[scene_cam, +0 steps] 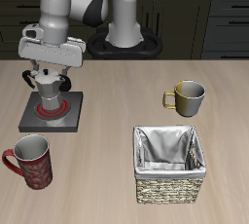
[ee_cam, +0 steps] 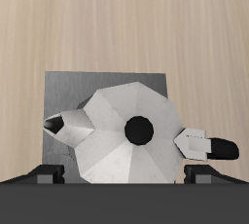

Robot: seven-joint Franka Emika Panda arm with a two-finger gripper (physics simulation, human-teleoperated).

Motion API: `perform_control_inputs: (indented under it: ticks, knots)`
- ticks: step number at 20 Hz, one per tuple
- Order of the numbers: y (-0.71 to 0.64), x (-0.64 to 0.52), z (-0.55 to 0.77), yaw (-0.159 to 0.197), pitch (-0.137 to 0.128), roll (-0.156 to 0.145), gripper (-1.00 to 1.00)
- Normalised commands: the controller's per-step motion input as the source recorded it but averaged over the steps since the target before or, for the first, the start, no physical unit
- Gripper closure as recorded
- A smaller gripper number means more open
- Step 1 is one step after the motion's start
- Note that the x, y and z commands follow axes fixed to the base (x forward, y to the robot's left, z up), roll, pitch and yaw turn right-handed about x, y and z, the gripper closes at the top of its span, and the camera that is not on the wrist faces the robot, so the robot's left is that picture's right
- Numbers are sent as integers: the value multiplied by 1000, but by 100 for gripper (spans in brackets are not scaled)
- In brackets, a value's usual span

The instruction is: Place the moka pot on the stove and turn off the stove

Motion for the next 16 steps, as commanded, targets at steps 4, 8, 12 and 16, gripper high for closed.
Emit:
perform_control_inputs:
  ticks: [4, 8, 12, 16]
  knots:
    - [-8, -206, 195, 36, -18, 11, -100]
    - [-63, -251, 247, 15, -9, -43, -100]
    - [9, -179, 171, 27, -21, 4, -100]
    - [20, -161, 143, -4, -10, 2, -100]
